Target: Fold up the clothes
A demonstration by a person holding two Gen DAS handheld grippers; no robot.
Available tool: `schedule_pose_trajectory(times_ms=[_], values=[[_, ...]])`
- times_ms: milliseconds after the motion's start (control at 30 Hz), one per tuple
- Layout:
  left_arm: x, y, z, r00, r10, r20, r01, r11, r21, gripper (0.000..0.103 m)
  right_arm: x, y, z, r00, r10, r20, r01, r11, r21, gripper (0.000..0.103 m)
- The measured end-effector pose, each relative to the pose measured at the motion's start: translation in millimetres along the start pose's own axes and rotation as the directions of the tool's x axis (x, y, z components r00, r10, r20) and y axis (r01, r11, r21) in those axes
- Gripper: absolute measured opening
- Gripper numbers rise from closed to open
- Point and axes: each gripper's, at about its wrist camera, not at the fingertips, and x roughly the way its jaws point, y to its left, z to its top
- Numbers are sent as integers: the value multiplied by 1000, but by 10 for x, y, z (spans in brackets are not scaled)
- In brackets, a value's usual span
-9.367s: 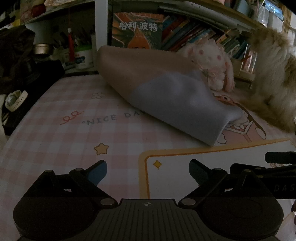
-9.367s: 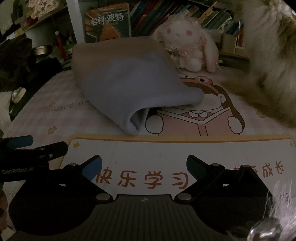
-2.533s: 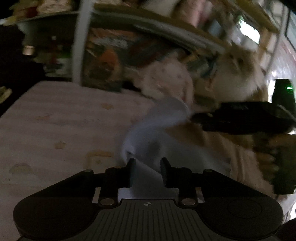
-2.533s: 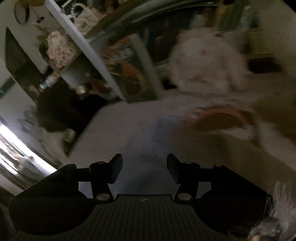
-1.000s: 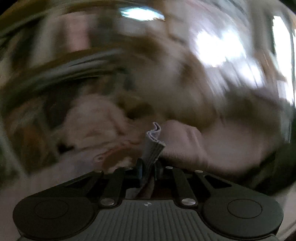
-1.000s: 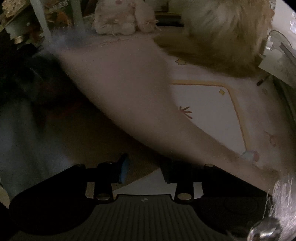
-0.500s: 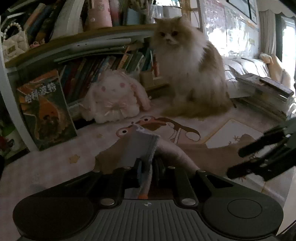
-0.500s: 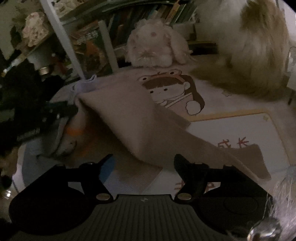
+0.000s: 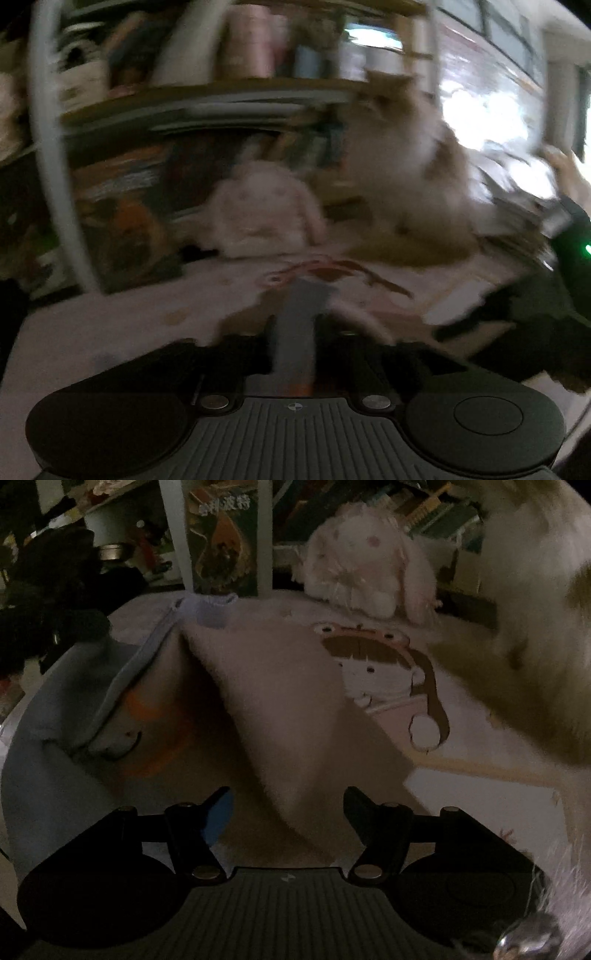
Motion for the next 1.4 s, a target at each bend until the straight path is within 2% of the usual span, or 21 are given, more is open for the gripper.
schedule_pose_trajectory(times_ms=[100,167,200,233,267,300,333,367,467,600,733,800,933,1000,1067,1167,1267,1300,1333,1367,1400], values=[[220,-263,76,999,49,-25,-46,994,98,42,39,-23,7,1000,-14,-11,14,1000,-28,65],[357,-295,106,995,92,-48,-87,992,86,42,84,-20,-12,1000,-28,-14,27,998,-56,63],[401,-264,118,994,97,-57,-94,994,56,39,110,-19,-16,999,-31,-9,31,997,-72,56],[429,-213,135,994,89,-64,-88,996,12,27,141,-26,-15,1000,-31,-3,31,996,-82,52],[427,-154,152,996,67,-63,-69,997,-36,7,172,-45,-10,1000,-23,0,23,996,-84,43],[406,-79,170,997,39,-60,-44,995,-89,4,200,-74,-3,1000,-9,2,9,997,-79,23],[384,-11,179,998,17,-54,-24,991,-134,4,221,-121,8,1000,9,3,-9,998,-60,13],[360,41,171,999,9,-49,-17,987,-161,3,224,-168,19,1000,13,3,-13,999,-37,9],[279,190,132,999,20,-32,-26,974,-227,3,179,-336,26,999,-37,23,37,999,14,7],[-45,527,72,988,153,19,-138,933,-332,3,64,-728,28,991,-128,38,123,986,116,6],[-474,1024,43,952,296,77,-236,871,-430,2,-76,-1158,22,968,-249,30,239,951,195,6],[-643,1289,16,922,378,88,-297,832,-469,2,-119,-1347,11,951,-309,20,295,924,244,6],[-979,1835,-84,820,566,87,-413,689,-596,2,-157,-1577,-70,923,-384,-14,367,870,329,6],[-1060,2089,-193,788,614,40,-458,629,-628,2,-148,-1605,-133,920,-391,-34,377,857,351,6],[-1057,2282,-324,772,635,-27,-511,595,-620,3,-126,-1610,-193,922,-385,-46,375,855,359,7],[-931,2472,-557,754,643,-134,-597,585,-549,3,-71,-1526,-244,921,-387,-54,380,855,354,9],[-762,2596,-774,746,625,-232,-643,584,-494,4,-37,-1422,-246,916,-396,-63,393,855,340,17],[-715,2637,-854,740,614,-274,-657,573,-489,6,-42,-1381,-247,914,-400,-66,398,855,332,37],[-686,2660,-920,734,605,-308,-669,565,-483,9,-58,-1337,-249,913,-403,-66,402,856,325,48],[-695,2644,-952,732,599,-326,-674,563,-478,9,-93,-1281,-260,913,-404,-63,402,859,317,58],[-705,2628,-984,729,593,-343,-679,562,-472,10,-139,-1208,-284,915,-398,-63,397,865,307,58]])
